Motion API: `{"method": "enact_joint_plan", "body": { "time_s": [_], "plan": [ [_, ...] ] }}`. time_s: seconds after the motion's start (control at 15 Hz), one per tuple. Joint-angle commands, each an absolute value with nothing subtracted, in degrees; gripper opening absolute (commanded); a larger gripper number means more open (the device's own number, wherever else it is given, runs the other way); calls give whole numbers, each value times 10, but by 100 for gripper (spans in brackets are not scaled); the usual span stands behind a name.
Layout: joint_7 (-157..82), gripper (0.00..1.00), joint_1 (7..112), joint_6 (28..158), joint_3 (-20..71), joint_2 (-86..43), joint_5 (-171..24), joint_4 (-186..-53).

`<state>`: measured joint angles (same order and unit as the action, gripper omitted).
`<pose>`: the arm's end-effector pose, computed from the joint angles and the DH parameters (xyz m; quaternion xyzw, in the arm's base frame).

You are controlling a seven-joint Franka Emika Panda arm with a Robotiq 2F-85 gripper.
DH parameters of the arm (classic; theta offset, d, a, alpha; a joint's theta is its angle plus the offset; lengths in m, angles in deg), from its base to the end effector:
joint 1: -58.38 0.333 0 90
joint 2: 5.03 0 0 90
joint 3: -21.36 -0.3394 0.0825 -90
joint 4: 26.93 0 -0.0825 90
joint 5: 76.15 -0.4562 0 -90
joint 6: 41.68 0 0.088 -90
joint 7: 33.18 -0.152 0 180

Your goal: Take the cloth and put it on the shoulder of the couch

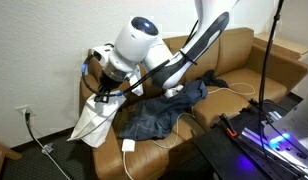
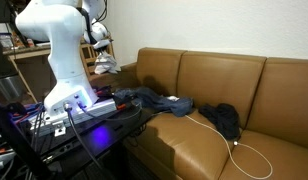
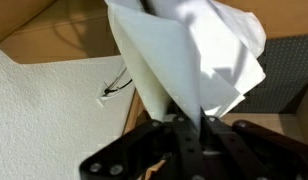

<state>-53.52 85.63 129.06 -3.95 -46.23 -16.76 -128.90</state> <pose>0.4429 0.6256 0.1662 -0.7412 -0.5997 -0.2877 0.0904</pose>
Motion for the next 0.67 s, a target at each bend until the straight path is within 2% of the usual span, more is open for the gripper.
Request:
{"method": "enact_joint_plan", "body": {
  "time_s": [0.0,0.6],
  "plan": [
    [-583,2,878,1330,-6,-471,-145,-1264],
    [-741,2,952,1406,103,-535,-159,-1186]
  ]
}}
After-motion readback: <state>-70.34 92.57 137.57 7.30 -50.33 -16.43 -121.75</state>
